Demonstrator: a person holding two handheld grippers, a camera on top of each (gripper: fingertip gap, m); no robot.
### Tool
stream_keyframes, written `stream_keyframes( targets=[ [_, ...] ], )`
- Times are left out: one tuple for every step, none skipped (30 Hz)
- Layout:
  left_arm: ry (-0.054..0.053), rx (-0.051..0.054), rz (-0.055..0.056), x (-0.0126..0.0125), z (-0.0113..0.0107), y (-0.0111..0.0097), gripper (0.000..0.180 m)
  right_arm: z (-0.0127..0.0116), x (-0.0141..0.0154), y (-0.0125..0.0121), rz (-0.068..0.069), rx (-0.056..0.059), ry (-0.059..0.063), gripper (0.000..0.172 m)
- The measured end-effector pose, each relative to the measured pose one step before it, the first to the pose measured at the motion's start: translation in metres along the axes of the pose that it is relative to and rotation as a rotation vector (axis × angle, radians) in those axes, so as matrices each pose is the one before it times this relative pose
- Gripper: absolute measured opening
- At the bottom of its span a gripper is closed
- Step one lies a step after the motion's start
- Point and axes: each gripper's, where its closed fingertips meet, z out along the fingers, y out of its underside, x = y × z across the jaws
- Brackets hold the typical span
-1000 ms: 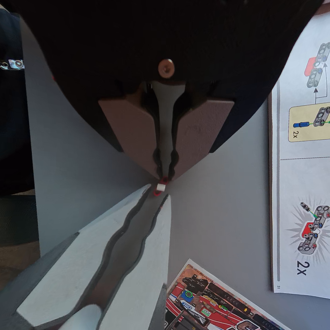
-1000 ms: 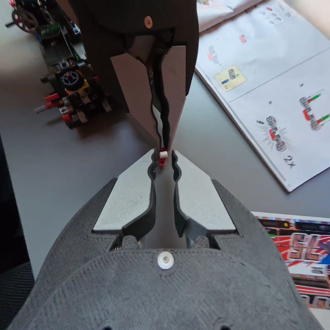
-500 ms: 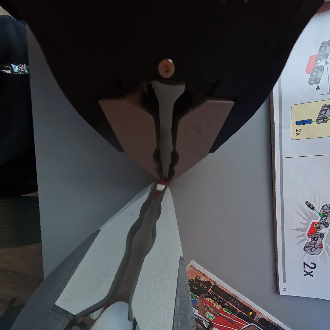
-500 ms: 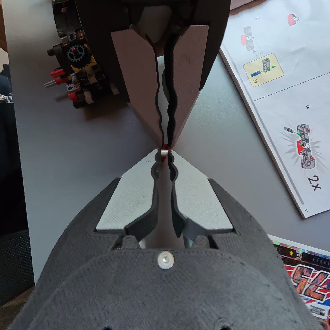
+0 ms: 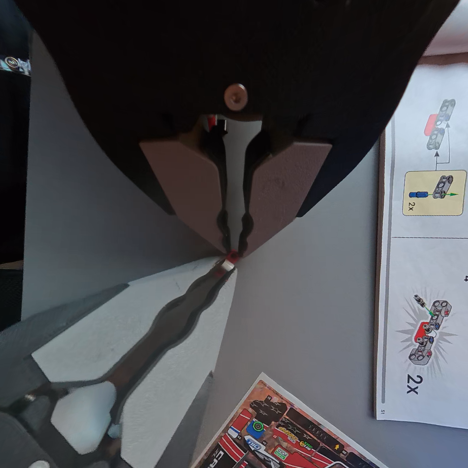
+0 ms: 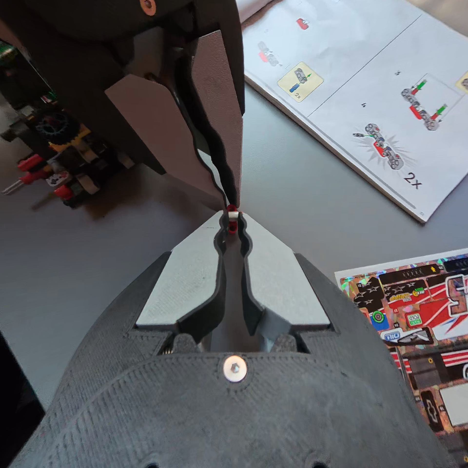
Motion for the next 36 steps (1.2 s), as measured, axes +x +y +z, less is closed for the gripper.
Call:
stream_keyframes(
  targets=[
    [-0.0020,-0.0022,-0.0006,-0.00006,0.00007,0.00001,0.003,0.00005,0.00001,0.00006,-0.0098,0.0064,0.0282,0.005],
    [-0.0009,0.0001,-0.0032,-0.00012,-0.00004,0.00002,0.003,-0.00002,0.00006,-0.00014,-0.0072,0.0080,0.0243,0.005],
    [-0.0007,0.0022,-0.0029,-0.00009,0.00002,0.00004,0.003,0.00009,0.00005,-0.00017,-0.0034,0.0101,0.0176,0.005],
    [0.0003,0.0033,-0.0057,-0.00021,-0.00006,0.00003,0.003,0.00012,0.00010,-0.00029,0.0053,0.0140,0.0079,0.005],
    [0.0030,0.0032,-0.0075,0.00003,0.00000,-0.00012,0.003,0.00016,0.00006,-0.00033,0.0158,0.0152,-0.0035,0.005],
    [0.0040,0.0028,-0.0035,0.00006,0.00003,0.00005,0.003,-0.00004,0.00000,-0.00030,0.0171,0.0101,-0.0129,0.005],
    [0.0073,0.0030,-0.0017,0.00065,0.00007,-0.00016,0.003,-0.00034,-0.00020,-0.00006,0.0119,0.0026,-0.0179,0.005],
    [0.0091,0.0025,-0.0061,0.00107,0.00029,-0.00032,0.002,-0.00065,-0.00020,0.00021,0.0060,-0.0016,-0.0205,0.005],
    [0.0102,0.0023,-0.0059,0.00135,0.00038,-0.00042,0.003,-0.00130,-0.00047,-0.00010,0.0002,0.0017,-0.0227,0.007],
    [0.0009,-0.0006,-0.0021,0.00003,0.00008,-0.00015,0.003,-0.00265,0.00001,-0.00218,-0.0018,0.0180,-0.0186,0.014],
    [-0.0004,-0.0011,0.0017,-0.00003,-0.00004,-0.00003,0.003,-0.00432,0.00036,-0.00398,-0.0017,0.0322,-0.0132,0.015],
    [-0.0004,-0.0011,0.0005,-0.00005,0.00004,0.00000,0.003,-0.00472,0.00049,-0.00340,0.0001,0.0279,-0.0115,0.017],
    [0.0003,-0.0001,0.0001,0.00006,0.00005,-0.00006,0.003,-0.00366,0.00064,-0.00158,0.0031,0.0137,-0.0109,0.021],
    [0.0010,0.0002,-0.0006,-0.00003,-0.00005,0.00000,0.003,-0.00225,-0.00013,0.00023,0.0028,0.0013,-0.0150,0.024],
    [0.0019,-0.0001,-0.0019,0.00008,0.00002,0.00007,0.003,-0.00095,-0.00124,0.00144,-0.0013,-0.0049,-0.0185,0.023],
    [0.0023,0.0000,-0.0030,0.00005,0.00000,-0.00014,0.003,0.00008,-0.00087,0.00223,-0.0065,-0.0080,-0.0107,0.023],
    [0.0022,0.0004,-0.0027,-0.00002,0.00005,-0.00006,0.003,0.00109,0.00029,0.00255,-0.0128,-0.0100,0.0015,0.023],
    [0.0018,0.0011,-0.0022,-0.00006,-0.00002,0.00002,0.003,0.00184,0.00075,0.00263,-0.0191,-0.0120,0.0088,0.021],
    [0.0014,0.0023,-0.0034,0.00002,-0.00005,0.00004,0.003,0.00194,0.00131,0.00216,-0.0212,-0.0125,0.0145,0.020],
    [0.0011,0.0025,-0.0034,-0.00005,0.00004,0.00006,0.003,0.00203,0.00074,0.00116,-0.0207,-0.0114,0.0106,0.020],
    [0.0011,0.0013,-0.0033,0.00000,0.00000,0.00001,0.003,0.00179,-0.00049,-0.00004,-0.0187,-0.0079,0.0015,0.021],
    [0.0008,-0.0005,-0.0023,0.00008,-0.00003,0.00000,0.003,0.00148,-0.00013,-0.00098,-0.0133,-0.0035,0.0016,0.022],
    [0.0004,-0.0025,0.0016,0.00019,-0.00004,-0.00012,0.003,0.00114,0.00071,-0.00102,-0.0058,-0.0015,0.0029,0.024],
    [-0.0006,-0.0041,0.0055,0.00021,-0.00004,0.00007,0.003,0.00070,0.00105,-0.00118,0.0006,0.0033,-0.0005,0.026],
    [0.0010,-0.0051,0.0030,0.00052,-0.00019,0.00012,0.004,-0.00004,0.00116,-0.00184,0.0065,0.0134,-0.0043,0.026],
    [0.0089,-0.0052,0.0016,0.00147,-0.00024,0.00029,0.005,-0.00084,0.00130,-0.00225,0.0125,0.0202,-0.0068,0.026],
    [0.0232,-0.0034,0.0051,0.00339,-0.00056,0.00016,0.012,-0.00201,0.00126,-0.00273,0.0149,0.0239,-0.0094,0.026],
    [0.0157,-0.0070,0.0042,0.00208,-0.00119,0.00078,0.017,-0.00334,0.00207,-0.00397,0.0161,0.0333,-0.0025,0.027],
    [0.0062,-0.0044,0.0114,0.00073,-0.00226,0.00047,0.020,-0.00469,0.00342,-0.00504,0.0192,0.0453,0.0083,0.026],
    [-0.0025,0.0073,0.0088,-0.00008,-0.00363,-0.00095,0.025,-0.00542,0.00320,-0.00595,0.0206,0.0527,0.0074,0.026],
    [0.0019,0.0079,0.0010,0.00049,-0.00536,-0.00085,0.028,-0.00578,0.00318,-0.00610,0.0206,0.0536,0.0065,0.026],
    [0.0064,0.0069,-0.0013,0.00150,-0.00728,-0.00071,0.031,-0.00579,0.00341,-0.00593,0.0183,0.0530,0.0086,0.026],
    [0.0019,0.0092,0.0023,0.00163,-0.00972,-0.00095,0.034,-0.00565,0.00350,-0.00613,0.0128,0.0526,0.0102,0.025],
    [-0.0044,0.0159,0.0047,0.00210,-0.01249,-0.00136,0.036,-0.00531,0.00397,-0.00584,0.0072,0.0493,0.0168,0.024],
    [-0.0109,0.0308,0.0048,0.00274,-0.01543,-0.00220,0.036,-0.00450,0.00453,-0.00519,0.0020,0.0419,0.0228,0.024],
    [-0.0233,0.0512,0.0046,0.00243,-0.01834,-0.00333,0.036,-0.00326,0.00417,-0.00396,-0.0024,0.0315,0.0239,0.024]
  ],
)
